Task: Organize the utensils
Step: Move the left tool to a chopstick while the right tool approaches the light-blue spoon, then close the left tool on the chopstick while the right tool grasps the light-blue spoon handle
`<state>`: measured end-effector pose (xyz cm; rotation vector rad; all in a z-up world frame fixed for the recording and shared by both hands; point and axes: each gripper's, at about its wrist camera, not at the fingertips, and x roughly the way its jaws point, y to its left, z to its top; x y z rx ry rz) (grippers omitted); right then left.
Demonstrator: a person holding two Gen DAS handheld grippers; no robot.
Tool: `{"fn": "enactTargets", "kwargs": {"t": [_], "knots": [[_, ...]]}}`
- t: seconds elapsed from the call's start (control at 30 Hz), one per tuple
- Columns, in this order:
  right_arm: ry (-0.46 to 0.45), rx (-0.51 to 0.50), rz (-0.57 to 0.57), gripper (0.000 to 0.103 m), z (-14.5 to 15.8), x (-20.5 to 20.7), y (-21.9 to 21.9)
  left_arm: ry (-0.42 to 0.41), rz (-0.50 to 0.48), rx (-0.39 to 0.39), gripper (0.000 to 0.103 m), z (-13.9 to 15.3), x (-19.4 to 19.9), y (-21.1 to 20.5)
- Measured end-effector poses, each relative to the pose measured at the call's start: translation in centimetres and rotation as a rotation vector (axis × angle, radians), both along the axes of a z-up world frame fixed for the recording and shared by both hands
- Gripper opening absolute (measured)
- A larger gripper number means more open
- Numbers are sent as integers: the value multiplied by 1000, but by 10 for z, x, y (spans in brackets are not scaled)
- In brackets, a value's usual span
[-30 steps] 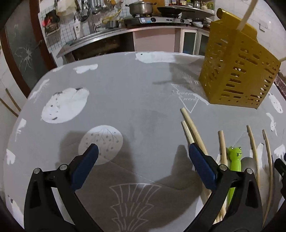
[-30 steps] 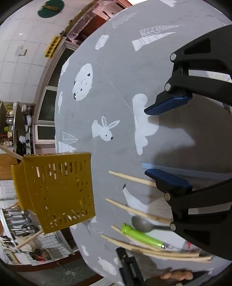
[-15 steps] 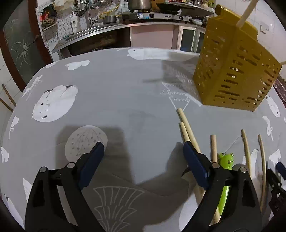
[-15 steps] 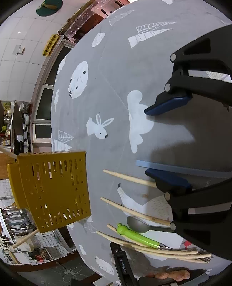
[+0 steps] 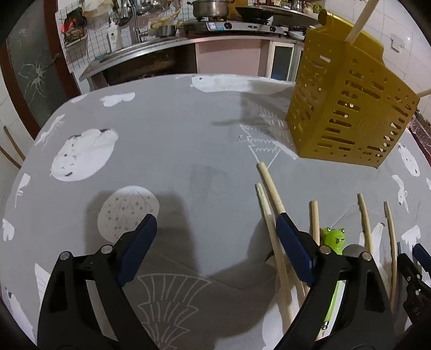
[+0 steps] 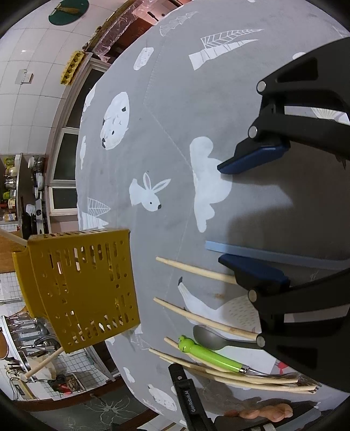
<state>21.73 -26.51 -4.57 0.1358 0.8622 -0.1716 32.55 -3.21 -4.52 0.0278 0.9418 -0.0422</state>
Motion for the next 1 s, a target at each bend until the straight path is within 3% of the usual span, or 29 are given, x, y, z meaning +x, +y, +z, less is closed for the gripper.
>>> {"fn": "enactTargets", "kwargs": {"t": [0.17, 0.23, 0.3, 0.47, 0.53, 1.0], "knots": [[14, -28, -22, 61, 0, -2, 4, 23, -13, 8, 87, -6, 3, -8], [17, -37, -22, 56, 1, -2, 5, 22, -8, 19, 86, -7, 5, -11], [20, -36, -20, 50, 1, -2, 6, 30, -8, 4, 79, -6, 8, -11], [31, -34, -14, 33, 2, -2, 7, 56, -32, -24, 43, 0, 14, -16], [39, -28, -17, 30, 3, -1, 8, 69, -46, -38, 33, 1, 16, -18], [57, -5, -36, 15, 2, 20, 8, 100, -55, -28, 8, 0, 35, -27]]}}
